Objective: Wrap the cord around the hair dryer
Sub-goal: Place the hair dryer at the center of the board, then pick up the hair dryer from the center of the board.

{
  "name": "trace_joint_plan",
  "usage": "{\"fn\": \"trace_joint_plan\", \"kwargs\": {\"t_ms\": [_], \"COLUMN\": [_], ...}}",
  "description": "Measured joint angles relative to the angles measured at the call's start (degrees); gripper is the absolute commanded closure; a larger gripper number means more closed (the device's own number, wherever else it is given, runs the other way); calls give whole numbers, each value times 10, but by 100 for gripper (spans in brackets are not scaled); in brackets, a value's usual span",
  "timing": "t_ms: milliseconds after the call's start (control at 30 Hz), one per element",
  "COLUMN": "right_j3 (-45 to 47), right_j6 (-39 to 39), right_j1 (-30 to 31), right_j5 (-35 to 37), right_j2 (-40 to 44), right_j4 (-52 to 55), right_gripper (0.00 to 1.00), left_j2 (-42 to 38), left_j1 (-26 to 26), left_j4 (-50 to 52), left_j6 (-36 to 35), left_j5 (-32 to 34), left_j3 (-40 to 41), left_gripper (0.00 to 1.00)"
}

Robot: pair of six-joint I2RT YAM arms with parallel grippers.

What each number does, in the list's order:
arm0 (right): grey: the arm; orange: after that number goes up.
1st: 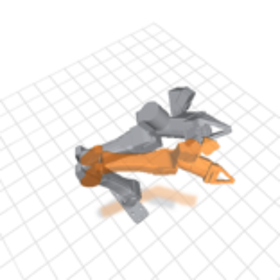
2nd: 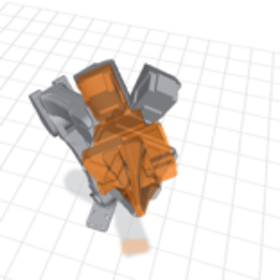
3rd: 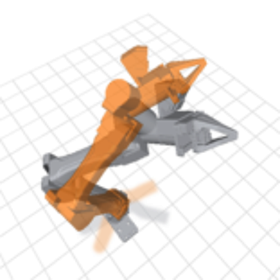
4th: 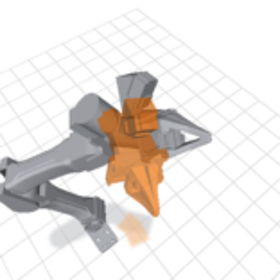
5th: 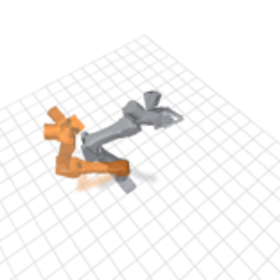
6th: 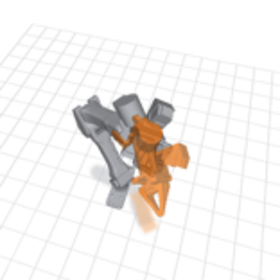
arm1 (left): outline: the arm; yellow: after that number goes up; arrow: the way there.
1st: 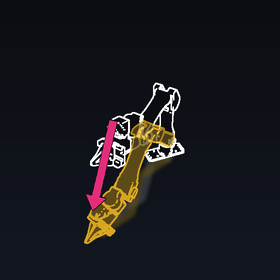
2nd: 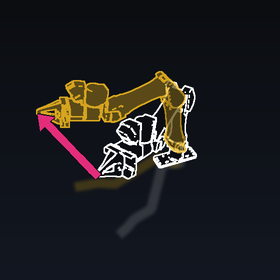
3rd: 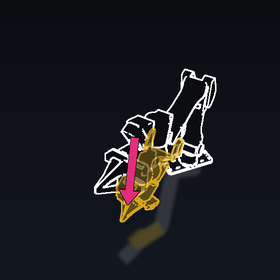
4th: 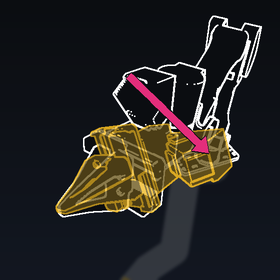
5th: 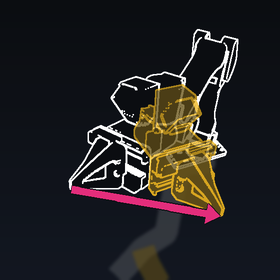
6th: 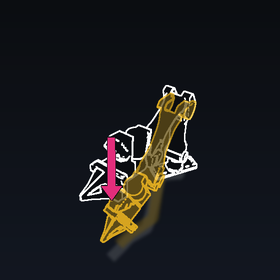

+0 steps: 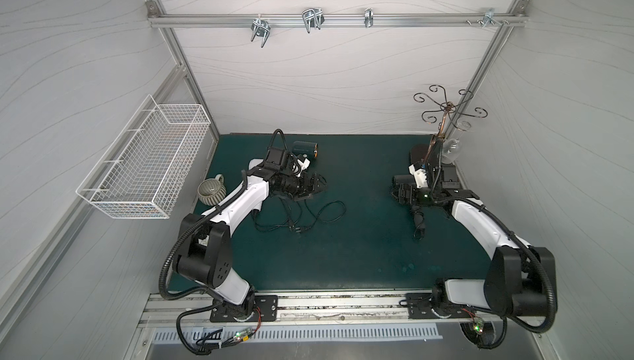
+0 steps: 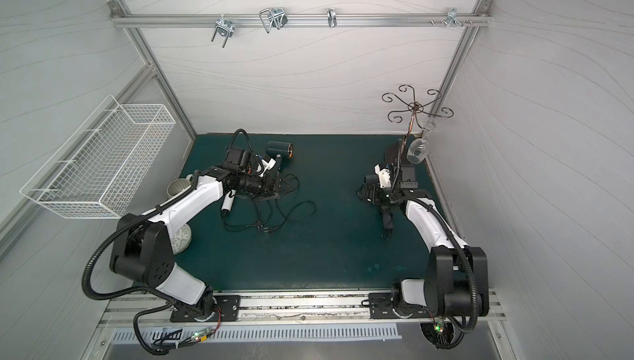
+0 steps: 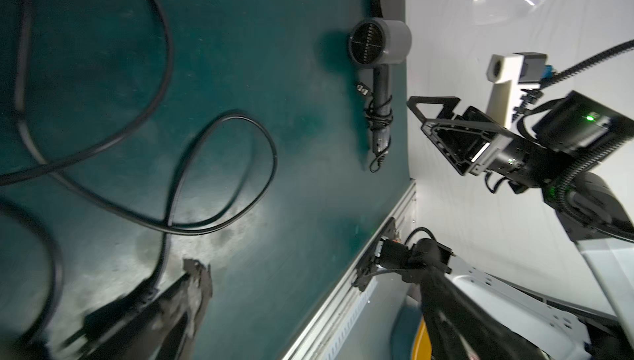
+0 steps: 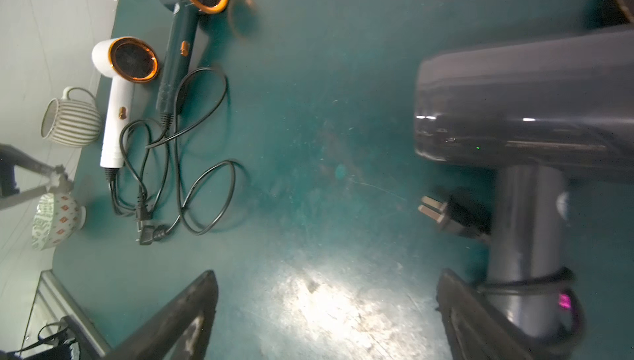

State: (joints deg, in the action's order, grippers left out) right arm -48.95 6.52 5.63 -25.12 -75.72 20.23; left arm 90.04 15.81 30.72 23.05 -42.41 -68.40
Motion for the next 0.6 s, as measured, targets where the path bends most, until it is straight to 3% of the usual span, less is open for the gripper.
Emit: {"fn": "trace_joint_plan", "kwargs": {"t_ms": [300,600], "right_j3": [-113,-134], "right_j6": [4,-3], "right_j1": [124,158], "right_j5": [16,28], "right_j2": [-90,-107], "right_j4": [44,62], "right_gripper": [1,1], "left_j2": [42,127], "left_j1": [-35,-35], "left_j4": [91,161], "left_j6": [-58,-109], "left_j5": [122,215], "left_j3": [-91,-169], "left_gripper": [2,9]}}
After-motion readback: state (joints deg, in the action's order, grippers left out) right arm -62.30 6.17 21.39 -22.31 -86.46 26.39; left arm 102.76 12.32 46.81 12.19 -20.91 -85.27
